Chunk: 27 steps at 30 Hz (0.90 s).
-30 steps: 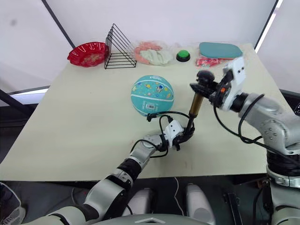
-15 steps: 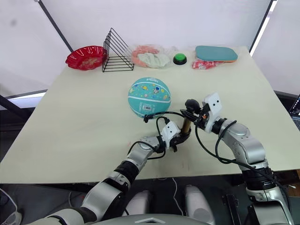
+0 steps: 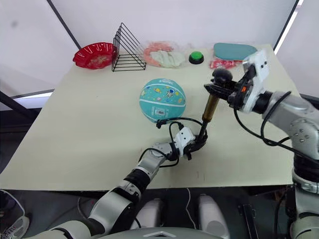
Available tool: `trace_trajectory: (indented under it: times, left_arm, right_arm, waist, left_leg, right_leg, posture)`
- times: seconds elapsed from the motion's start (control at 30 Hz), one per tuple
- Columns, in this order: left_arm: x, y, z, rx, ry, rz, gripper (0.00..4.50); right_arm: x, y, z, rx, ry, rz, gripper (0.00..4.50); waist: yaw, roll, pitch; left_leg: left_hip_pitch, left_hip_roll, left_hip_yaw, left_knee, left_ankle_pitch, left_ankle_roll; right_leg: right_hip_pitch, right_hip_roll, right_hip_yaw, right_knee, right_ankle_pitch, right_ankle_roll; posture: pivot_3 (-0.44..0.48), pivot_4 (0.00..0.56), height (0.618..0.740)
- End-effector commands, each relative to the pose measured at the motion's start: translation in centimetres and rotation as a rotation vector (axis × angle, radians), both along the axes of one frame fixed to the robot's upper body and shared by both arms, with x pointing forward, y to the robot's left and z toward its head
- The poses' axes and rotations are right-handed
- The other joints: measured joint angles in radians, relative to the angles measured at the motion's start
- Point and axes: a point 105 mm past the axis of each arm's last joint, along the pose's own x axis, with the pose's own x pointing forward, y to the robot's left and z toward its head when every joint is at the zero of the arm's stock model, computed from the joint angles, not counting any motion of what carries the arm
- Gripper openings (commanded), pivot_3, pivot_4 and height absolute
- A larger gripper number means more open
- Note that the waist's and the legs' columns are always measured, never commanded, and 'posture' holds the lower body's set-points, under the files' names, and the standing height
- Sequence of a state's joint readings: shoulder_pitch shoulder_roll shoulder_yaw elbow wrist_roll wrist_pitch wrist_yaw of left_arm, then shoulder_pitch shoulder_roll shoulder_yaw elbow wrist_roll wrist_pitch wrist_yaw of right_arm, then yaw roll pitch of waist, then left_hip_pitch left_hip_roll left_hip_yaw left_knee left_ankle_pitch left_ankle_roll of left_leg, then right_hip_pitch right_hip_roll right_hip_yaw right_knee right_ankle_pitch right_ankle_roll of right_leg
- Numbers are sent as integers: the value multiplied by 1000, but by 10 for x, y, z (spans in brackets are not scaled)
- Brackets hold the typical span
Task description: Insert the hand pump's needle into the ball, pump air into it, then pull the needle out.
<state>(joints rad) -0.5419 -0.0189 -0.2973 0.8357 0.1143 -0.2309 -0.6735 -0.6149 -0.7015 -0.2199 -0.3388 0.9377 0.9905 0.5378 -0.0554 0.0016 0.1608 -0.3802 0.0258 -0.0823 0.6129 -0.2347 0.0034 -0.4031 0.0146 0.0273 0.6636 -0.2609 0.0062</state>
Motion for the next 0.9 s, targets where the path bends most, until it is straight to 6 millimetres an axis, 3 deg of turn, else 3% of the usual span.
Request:
trace_trajectory:
  times: [0.03, 0.1, 0.37, 0.5, 0.77, 0.83, 0.9]
  left_arm:
    - [-18, 12, -40, 92, 134, -5, 1059]
    - [-19, 11, -40, 90, 134, -8, 1059]
    - [-19, 8, -39, 85, 134, -11, 1059]
    - [-18, 11, -38, 84, 133, 0, 1059]
    - [-16, 23, -38, 87, 130, 33, 1059]
    - [-16, 24, -37, 90, 129, 35, 1059]
    - [-16, 24, -37, 90, 130, 35, 1059]
  right_arm:
    - [-16, -9, 52, 36, -161, -16, 1115]
    - [-15, -9, 51, 34, -149, -20, 1115]
    - [10, 6, -43, -44, 31, -48, 1115]
    - [14, 15, -76, -47, 81, -59, 1115]
    - [-7, 31, -200, -163, 285, -18, 1115]
    - [-6, 32, -200, -163, 269, -15, 1115]
    - [-2, 32, -188, -140, 230, -22, 1115]
  waist:
    - [0, 0, 0]
    - [0, -1, 1]
    - [3, -6, -3]
    - [-8, -8, -8]
    - [-16, -12, -18]
    - [-17, -15, -19]
    - [-17, -15, -19]
  left_leg:
    - [0, 0, 0, 0, 0, 0]
    - [0, 0, 0, 0, 0, 0]
    - [0, 0, 2, 0, 0, 0]
    - [3, 0, 1, 0, 0, 0]
    - [7, 2, 0, -1, 0, 0]
    - [14, 4, 0, -3, 0, 0]
    - [19, 5, 1, -6, -1, 0]
  right_leg:
    - [0, 0, 0, 0, 0, 0]
    - [-1, 0, 1, 0, 0, 0]
    - [1, 1, 2, 0, 0, 0]
    - [4, 1, 2, 0, 0, 0]
    - [8, 3, 1, 0, 0, 0]
    - [12, 4, 1, -1, -1, -1]
    - [16, 5, 1, -1, -3, -5]
  posture:
    - [0, 150, 740]
    - [0, 150, 740]
    - [0, 150, 740]
    - [0, 150, 740]
    - [0, 150, 740]
    - [0, 150, 740]
    - [0, 150, 740]
